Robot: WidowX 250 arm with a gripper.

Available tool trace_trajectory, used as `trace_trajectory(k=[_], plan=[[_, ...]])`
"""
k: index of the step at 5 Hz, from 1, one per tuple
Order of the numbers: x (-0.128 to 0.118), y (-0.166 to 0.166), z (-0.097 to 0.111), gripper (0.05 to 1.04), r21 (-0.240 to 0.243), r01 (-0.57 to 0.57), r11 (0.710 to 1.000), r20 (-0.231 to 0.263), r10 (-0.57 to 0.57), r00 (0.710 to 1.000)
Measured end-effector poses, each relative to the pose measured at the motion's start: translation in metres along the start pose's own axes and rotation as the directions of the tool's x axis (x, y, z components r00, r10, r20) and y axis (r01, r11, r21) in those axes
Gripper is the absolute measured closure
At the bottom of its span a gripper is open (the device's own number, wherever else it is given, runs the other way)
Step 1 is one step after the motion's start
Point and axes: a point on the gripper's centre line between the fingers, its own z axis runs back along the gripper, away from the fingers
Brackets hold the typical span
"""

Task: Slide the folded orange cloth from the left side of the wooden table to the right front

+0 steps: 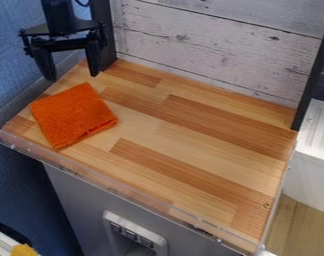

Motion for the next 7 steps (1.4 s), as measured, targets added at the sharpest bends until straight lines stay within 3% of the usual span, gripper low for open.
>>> trace_trajectory(k=[2,4,5,6,7], plan=[[0.019,0.005,0.000,0.128,0.034,-0.057,0.998,-0.035,0.058,0.998],[0.029,0.010,-0.021,0.710,0.038,-0.074,0.997,-0.069,0.076,0.995],[0.027,0.008,-0.038,0.926,0.025,-0.080,0.996,-0.080,0.082,0.993],[0.022,0.005,-0.053,1.017,0.003,-0.074,0.997,-0.082,0.074,0.994],[0.019,0.002,-0.067,1.024,-0.023,-0.062,0.998,-0.090,0.059,0.994]])
